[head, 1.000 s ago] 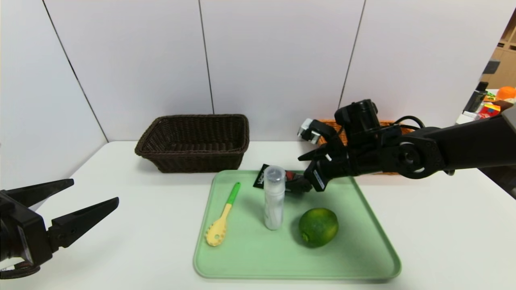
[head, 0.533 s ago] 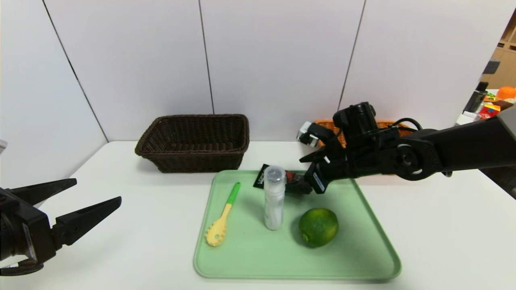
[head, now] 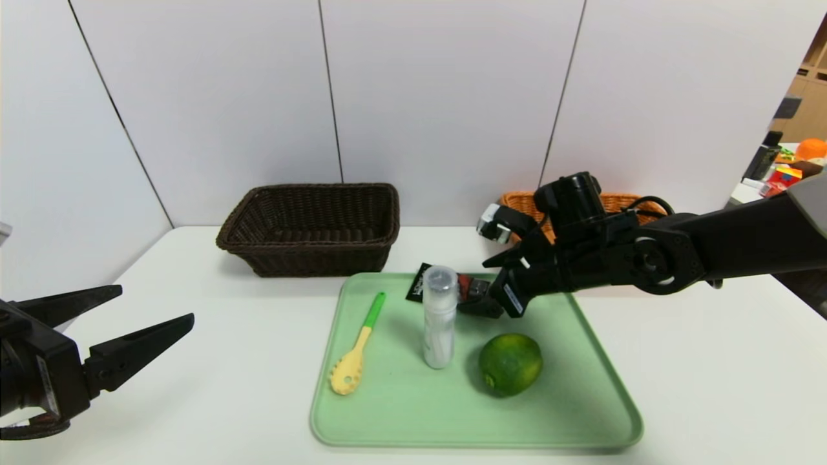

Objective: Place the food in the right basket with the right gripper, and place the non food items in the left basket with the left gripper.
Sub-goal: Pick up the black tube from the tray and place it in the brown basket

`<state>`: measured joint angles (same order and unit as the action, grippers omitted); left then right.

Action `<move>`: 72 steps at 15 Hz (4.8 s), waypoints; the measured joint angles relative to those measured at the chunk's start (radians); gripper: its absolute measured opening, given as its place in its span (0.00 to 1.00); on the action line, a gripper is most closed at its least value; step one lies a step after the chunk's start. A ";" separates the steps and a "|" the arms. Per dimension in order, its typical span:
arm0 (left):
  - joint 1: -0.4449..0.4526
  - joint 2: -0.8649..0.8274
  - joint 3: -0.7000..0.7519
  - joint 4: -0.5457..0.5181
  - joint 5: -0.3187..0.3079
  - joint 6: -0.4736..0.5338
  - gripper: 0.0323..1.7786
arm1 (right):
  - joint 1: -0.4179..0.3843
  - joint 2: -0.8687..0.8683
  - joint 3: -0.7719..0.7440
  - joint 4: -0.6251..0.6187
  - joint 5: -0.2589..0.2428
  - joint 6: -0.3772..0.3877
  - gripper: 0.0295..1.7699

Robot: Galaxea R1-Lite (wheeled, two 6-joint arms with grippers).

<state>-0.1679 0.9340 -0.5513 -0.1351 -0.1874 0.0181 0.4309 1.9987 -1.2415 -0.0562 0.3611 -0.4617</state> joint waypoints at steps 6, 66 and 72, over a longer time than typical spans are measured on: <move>0.000 0.003 0.000 -0.002 -0.002 0.001 0.95 | 0.006 0.001 0.000 0.002 -0.023 -0.002 0.96; -0.001 0.006 0.004 -0.006 -0.003 0.001 0.95 | 0.038 -0.003 0.026 -0.024 -0.044 -0.020 0.45; -0.001 0.004 0.003 -0.007 -0.003 0.002 0.95 | 0.043 -0.040 0.026 -0.024 -0.063 -0.020 0.45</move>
<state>-0.1687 0.9377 -0.5487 -0.1417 -0.1904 0.0200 0.4734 1.9583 -1.2151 -0.0806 0.2983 -0.4815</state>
